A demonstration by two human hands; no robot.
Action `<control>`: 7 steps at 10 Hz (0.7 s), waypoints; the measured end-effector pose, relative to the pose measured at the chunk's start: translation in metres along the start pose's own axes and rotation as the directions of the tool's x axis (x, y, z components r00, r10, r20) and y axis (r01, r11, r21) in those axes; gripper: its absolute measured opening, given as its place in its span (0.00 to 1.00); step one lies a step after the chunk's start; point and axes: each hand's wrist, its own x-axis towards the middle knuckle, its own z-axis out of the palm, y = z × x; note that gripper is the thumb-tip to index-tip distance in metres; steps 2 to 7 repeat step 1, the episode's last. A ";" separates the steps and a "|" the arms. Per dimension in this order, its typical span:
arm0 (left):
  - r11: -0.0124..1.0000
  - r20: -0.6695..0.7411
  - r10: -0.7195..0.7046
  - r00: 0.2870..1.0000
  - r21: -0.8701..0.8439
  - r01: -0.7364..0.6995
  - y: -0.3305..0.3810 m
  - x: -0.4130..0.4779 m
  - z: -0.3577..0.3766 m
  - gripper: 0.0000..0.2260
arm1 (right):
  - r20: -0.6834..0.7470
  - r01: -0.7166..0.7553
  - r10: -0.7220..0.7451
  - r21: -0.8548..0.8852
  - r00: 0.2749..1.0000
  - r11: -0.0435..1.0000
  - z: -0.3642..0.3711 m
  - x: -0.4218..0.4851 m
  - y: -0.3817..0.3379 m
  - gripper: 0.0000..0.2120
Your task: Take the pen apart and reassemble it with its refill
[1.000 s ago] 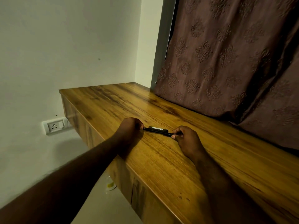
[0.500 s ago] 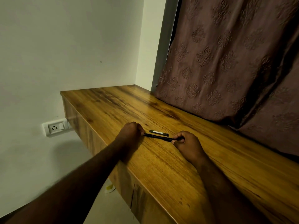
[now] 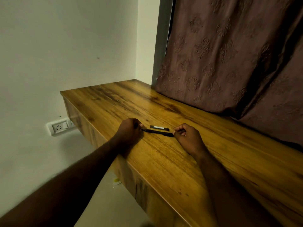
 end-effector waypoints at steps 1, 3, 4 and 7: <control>0.999 0.000 -0.030 1.000 -0.041 0.030 0.007 0.006 0.002 0.13 | -0.049 -0.025 0.027 0.030 0.998 0.999 -0.003 -0.001 -0.005 0.05; 0.999 0.000 -0.030 1.000 -0.041 0.030 0.007 0.006 0.002 0.13 | -0.049 -0.025 0.027 0.030 0.998 0.999 -0.003 -0.001 -0.005 0.05; 0.999 0.000 -0.030 1.000 -0.041 0.030 0.007 0.006 0.002 0.13 | -0.049 -0.025 0.027 0.030 0.998 0.999 -0.003 -0.001 -0.005 0.05; 0.999 0.000 -0.030 1.000 -0.041 0.030 0.007 0.006 0.002 0.13 | -0.049 -0.025 0.027 0.030 0.998 0.999 -0.003 -0.001 -0.005 0.05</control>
